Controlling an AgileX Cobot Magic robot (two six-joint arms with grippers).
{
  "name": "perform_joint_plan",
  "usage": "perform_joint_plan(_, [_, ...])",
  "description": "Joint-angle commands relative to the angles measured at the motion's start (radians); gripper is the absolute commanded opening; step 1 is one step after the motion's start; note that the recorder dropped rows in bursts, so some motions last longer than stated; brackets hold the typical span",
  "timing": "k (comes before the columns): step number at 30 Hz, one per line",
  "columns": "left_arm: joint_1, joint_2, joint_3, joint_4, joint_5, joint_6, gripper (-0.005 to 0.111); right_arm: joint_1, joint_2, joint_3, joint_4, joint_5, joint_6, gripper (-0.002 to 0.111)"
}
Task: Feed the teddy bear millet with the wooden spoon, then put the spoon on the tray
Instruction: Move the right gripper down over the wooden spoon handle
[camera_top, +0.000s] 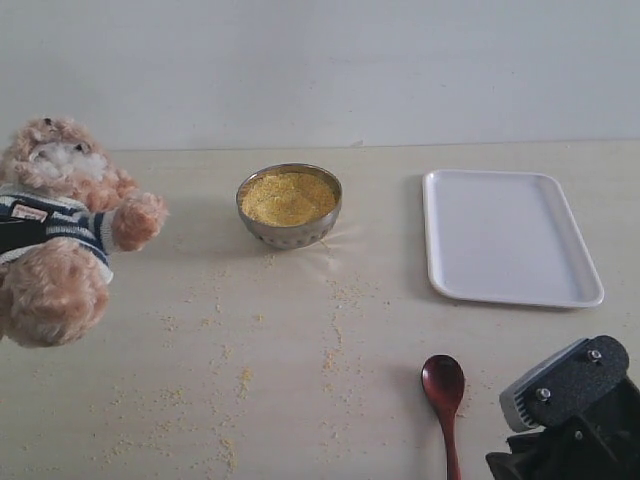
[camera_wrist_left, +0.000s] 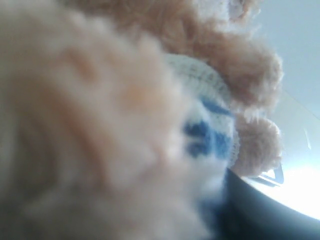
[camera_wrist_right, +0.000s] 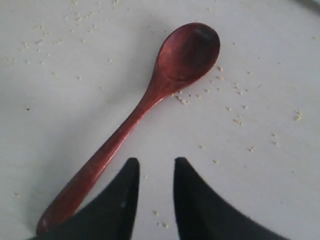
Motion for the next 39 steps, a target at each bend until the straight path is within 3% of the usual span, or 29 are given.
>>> perform_joint_plan(1, [-0.004,0.001,0.003,-0.033,0.018,0.015,0.005,0.002,0.005,0.000,-0.042,0.001,0.031,0.056])
perform_joint_plan(3, [-0.004,0.001,0.003,-0.034,0.018,0.015,0.005,0.002,0.005,0.000,-0.057,-0.006,0.070,0.061])
perform_joint_plan(10, [-0.004,0.001,0.003,-0.043,0.018,0.025,0.005,0.002,0.007,-0.057,-0.189,0.009,0.199,0.061])
perform_joint_plan(25, [-0.004,0.001,0.003,-0.036,0.044,0.035,0.005,0.002,0.246,-0.149,-0.189,-0.013,0.201,0.060])
perform_joint_plan(39, [-0.004,0.001,0.003,-0.036,0.044,0.035,0.005,0.000,0.274,-0.149,-0.104,-0.025,0.166,0.056])
